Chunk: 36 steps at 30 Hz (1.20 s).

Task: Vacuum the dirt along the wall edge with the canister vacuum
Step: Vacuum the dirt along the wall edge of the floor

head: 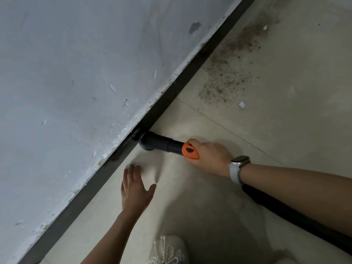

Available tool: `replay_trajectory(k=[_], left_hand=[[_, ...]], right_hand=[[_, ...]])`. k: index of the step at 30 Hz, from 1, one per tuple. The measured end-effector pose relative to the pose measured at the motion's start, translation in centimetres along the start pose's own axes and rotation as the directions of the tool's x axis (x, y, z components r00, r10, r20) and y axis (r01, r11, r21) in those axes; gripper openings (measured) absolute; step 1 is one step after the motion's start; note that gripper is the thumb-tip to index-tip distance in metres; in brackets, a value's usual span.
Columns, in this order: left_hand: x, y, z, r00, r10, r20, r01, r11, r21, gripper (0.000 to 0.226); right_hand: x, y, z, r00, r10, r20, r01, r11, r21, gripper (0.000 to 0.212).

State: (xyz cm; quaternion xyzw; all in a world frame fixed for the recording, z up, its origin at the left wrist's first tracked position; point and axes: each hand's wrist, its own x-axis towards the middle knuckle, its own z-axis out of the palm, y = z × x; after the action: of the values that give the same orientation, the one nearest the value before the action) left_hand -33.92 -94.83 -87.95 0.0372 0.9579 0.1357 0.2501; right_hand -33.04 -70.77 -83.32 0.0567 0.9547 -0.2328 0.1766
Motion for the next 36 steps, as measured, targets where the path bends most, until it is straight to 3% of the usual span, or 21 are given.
replay_trajectory(k=[4, 8, 11, 14, 17, 19, 22, 25, 27, 32, 36], left_hand=[[0.8, 2.1, -0.8, 0.987, 0.103, 0.125, -0.102, 0.995, -0.018, 0.081], [2.2, 5.8, -2.9, 0.943, 0.185, 0.277, -0.185, 0.982, -0.025, 0.075], [3.7, 9.8, -6.0, 0.903, 0.247, 0.352, -0.237, 0.969, -0.072, 0.064], [4.8, 14.2, -9.9, 0.882, 0.285, 0.376, -0.231, 0.956, -0.182, 0.054], [5.0, 19.3, -13.8, 0.869, 0.289, 0.403, -0.104, 0.901, -0.422, 0.047], [4.5, 22.8, -15.6, 0.842, 0.281, 0.462, 0.091, 0.769, -0.633, 0.045], [4.0, 27.9, -16.5, 0.792, 0.306, 0.529, 0.302, 0.556, -0.774, 0.043], [4.1, 32.2, -15.4, 0.826, 0.197, 0.528, 0.477, 0.255, -0.841, 0.033], [4.5, 34.6, -13.9, 0.863, 0.071, 0.501, 0.494, 0.089, -0.865, 0.021], [7.5, 39.6, -9.6, 0.915, -0.214, 0.342, 0.37, 0.106, -0.923, 0.027], [10.4, 43.0, -5.8, 0.842, -0.423, 0.335, 0.349, -0.047, -0.936, 0.025]], right_hand=[[-0.7, 3.5, -2.4, 0.978, 0.2, -0.06, -0.199, 0.98, 0.02, 0.042], [-1.8, 6.7, -6.1, 0.927, 0.376, 0.0, -0.372, 0.918, 0.136, 0.037], [-2.4, 7.5, -9.3, 0.916, 0.394, 0.07, -0.4, 0.891, 0.214, 0.029], [-2.5, 6.7, -13.5, 0.932, 0.339, 0.128, -0.358, 0.918, 0.173, 0.037], [-2.5, 5.6, -18.0, 0.946, 0.288, 0.15, -0.301, 0.951, 0.067, 0.04], [-2.1, 5.1, -20.6, 0.953, 0.254, 0.166, -0.258, 0.966, 0.001, 0.037], [-1.4, 5.2, -23.0, 0.962, 0.205, 0.18, -0.2, 0.979, -0.045, 0.033], [-0.7, 6.7, -24.0, 0.971, 0.126, 0.203, -0.115, 0.991, -0.062, 0.029], [0.0, 8.6, -24.5, 0.971, 0.077, 0.226, -0.063, 0.996, -0.066, 0.028], [1.0, 17.5, -25.4, 0.96, 0.031, 0.277, -0.105, 0.96, 0.258, 0.036], [1.1, 24.9, -25.1, 0.943, -0.078, 0.322, -0.051, 0.926, 0.374, 0.028]])
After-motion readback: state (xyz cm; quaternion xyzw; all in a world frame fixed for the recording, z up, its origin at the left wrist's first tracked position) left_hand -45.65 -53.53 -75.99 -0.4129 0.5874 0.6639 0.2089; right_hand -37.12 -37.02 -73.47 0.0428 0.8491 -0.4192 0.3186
